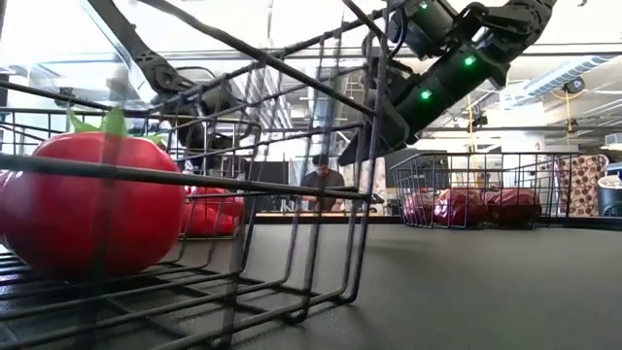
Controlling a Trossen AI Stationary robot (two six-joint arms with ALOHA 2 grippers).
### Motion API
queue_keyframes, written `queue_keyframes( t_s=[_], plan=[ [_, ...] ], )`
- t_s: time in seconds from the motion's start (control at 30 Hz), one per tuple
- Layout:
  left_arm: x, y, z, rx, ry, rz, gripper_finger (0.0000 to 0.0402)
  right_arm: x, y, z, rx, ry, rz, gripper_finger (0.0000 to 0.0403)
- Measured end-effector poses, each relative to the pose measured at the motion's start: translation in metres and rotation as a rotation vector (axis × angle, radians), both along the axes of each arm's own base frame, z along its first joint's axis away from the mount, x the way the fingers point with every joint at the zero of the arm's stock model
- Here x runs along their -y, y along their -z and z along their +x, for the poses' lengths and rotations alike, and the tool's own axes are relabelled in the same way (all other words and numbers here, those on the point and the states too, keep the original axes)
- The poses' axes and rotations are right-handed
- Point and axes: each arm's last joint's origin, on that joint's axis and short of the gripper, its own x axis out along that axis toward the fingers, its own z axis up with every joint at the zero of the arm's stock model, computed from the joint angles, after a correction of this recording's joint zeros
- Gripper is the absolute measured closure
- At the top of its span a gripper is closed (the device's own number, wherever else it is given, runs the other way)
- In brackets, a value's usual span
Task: Sort produce into baskets
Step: Put the tomato into the left black basket
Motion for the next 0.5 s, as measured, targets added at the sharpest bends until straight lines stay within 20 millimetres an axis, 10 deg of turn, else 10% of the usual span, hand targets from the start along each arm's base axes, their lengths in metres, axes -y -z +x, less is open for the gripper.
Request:
queue_keyframes(
  t_s=[0.5],
  plan=[
    [-0.037, 0.017, 0.025, -0.005, -0.075, -0.095, 0.0083, 0.000, -0.001, 0.002, -0.003, -0.009, -0.008, 0.0025]
  ],
)
